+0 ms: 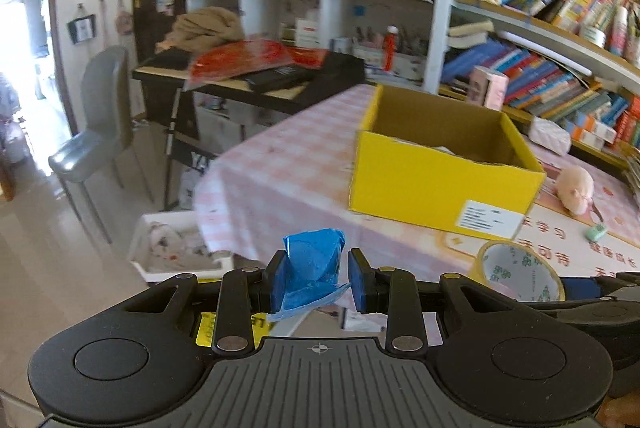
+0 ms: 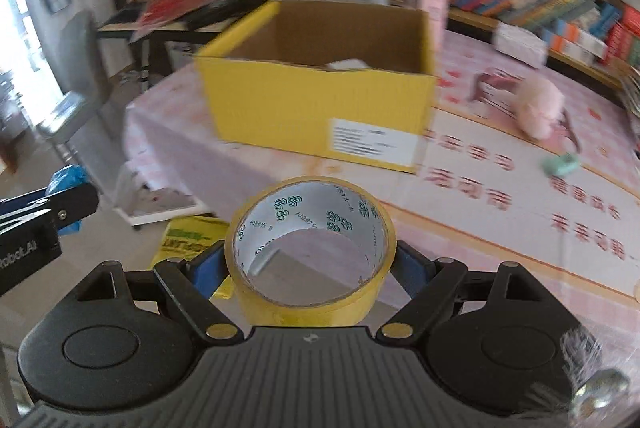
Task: Organize objects
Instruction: 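Carry blue object in left tool while right tool carries tape roll over box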
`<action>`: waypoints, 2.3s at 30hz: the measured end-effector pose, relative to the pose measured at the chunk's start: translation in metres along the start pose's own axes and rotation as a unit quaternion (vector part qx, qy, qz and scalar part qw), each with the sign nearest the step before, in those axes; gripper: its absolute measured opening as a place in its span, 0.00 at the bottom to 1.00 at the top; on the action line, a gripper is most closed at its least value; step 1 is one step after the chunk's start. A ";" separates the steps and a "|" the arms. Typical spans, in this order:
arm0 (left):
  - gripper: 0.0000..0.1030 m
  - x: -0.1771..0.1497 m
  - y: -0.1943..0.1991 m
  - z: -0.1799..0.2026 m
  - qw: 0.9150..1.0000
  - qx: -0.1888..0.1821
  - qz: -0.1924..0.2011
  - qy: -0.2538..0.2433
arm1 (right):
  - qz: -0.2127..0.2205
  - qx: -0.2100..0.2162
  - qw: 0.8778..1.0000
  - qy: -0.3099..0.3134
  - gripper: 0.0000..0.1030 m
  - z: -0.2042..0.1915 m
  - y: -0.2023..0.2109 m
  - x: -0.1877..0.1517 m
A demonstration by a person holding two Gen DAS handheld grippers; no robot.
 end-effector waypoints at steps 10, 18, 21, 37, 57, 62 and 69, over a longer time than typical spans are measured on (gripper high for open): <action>0.29 -0.006 0.013 -0.047 0.999 0.017 0.011 0.025 | 0.010 0.022 0.999 0.037 0.82 -0.059 0.002 0.003; 0.29 -0.009 0.016 -0.062 0.999 0.013 0.014 0.031 | 0.012 0.022 0.998 0.049 0.82 -0.078 0.002 0.003; 0.29 -0.009 0.016 -0.064 0.999 0.010 0.014 0.030 | 0.014 0.020 0.998 0.050 0.82 -0.081 0.003 0.003; 0.29 0.007 0.006 -0.069 0.999 -0.014 0.023 0.022 | 0.049 0.000 0.998 0.042 0.82 -0.086 0.010 0.015; 0.29 0.120 -0.098 0.018 0.998 -0.048 0.046 -0.024 | 0.193 -0.048 0.980 -0.013 0.82 0.023 -0.015 0.154; 0.29 0.144 -0.129 0.052 0.996 -0.061 0.045 -0.057 | 0.169 -0.036 0.985 -0.014 0.82 0.049 -0.045 0.193; 0.29 0.147 -0.182 0.102 0.990 -0.086 -0.017 -0.114 | 0.083 -0.009 0.996 -0.028 0.82 0.082 -0.101 0.225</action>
Point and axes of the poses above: each gripper's, at about its wrist camera, not at the fingertips, and y roughly against the way its jaws point, z to its right, x to its top, the point moved 2 cm from there along -y, roughly the way its jaws point, and after that the axes turned 4 degrees about -z, right-handed, at the moved point
